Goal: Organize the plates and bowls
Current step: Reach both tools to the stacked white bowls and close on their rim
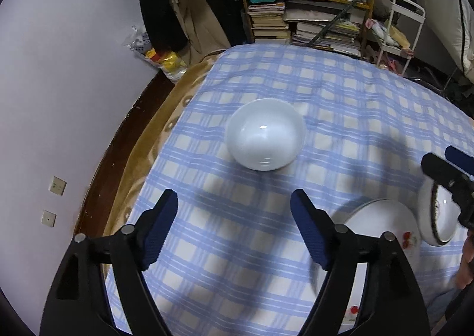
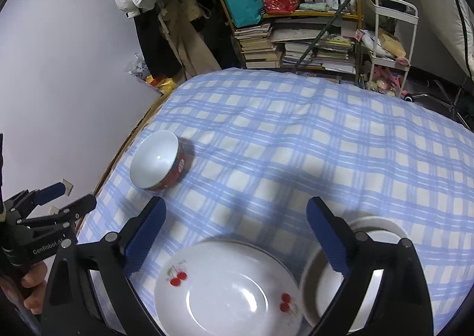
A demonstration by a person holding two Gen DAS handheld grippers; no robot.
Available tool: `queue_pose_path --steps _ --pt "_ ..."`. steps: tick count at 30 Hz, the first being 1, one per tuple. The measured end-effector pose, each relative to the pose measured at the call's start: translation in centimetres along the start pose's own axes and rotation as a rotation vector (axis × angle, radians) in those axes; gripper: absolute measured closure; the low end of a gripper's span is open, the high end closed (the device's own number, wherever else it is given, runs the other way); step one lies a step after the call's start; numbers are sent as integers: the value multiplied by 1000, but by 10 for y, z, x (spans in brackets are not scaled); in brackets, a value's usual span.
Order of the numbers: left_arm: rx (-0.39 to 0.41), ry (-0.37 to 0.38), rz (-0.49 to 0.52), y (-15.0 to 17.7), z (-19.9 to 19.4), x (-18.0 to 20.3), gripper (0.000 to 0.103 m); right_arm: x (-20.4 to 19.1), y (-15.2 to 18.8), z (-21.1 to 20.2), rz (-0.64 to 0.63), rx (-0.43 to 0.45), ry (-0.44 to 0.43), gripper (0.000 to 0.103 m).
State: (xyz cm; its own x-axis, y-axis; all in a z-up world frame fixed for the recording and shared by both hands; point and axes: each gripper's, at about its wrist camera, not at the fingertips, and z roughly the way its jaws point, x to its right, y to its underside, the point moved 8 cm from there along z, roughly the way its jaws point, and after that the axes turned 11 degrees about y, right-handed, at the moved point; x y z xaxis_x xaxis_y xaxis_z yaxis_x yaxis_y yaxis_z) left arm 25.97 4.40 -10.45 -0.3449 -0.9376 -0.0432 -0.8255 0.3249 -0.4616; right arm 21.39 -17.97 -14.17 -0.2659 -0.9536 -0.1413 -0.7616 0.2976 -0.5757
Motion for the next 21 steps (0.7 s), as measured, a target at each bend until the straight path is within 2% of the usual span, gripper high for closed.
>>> queue_pose_path --steps 5,16,21 --pt "-39 51 -42 1 16 -16 22 -17 -9 13 -9 -4 -4 3" --pt "-33 51 -111 -8 45 -53 22 -48 -20 45 -55 -28 2 3" --pt "-30 66 -161 -12 58 -69 22 -58 -22 67 -36 -86 -20 3"
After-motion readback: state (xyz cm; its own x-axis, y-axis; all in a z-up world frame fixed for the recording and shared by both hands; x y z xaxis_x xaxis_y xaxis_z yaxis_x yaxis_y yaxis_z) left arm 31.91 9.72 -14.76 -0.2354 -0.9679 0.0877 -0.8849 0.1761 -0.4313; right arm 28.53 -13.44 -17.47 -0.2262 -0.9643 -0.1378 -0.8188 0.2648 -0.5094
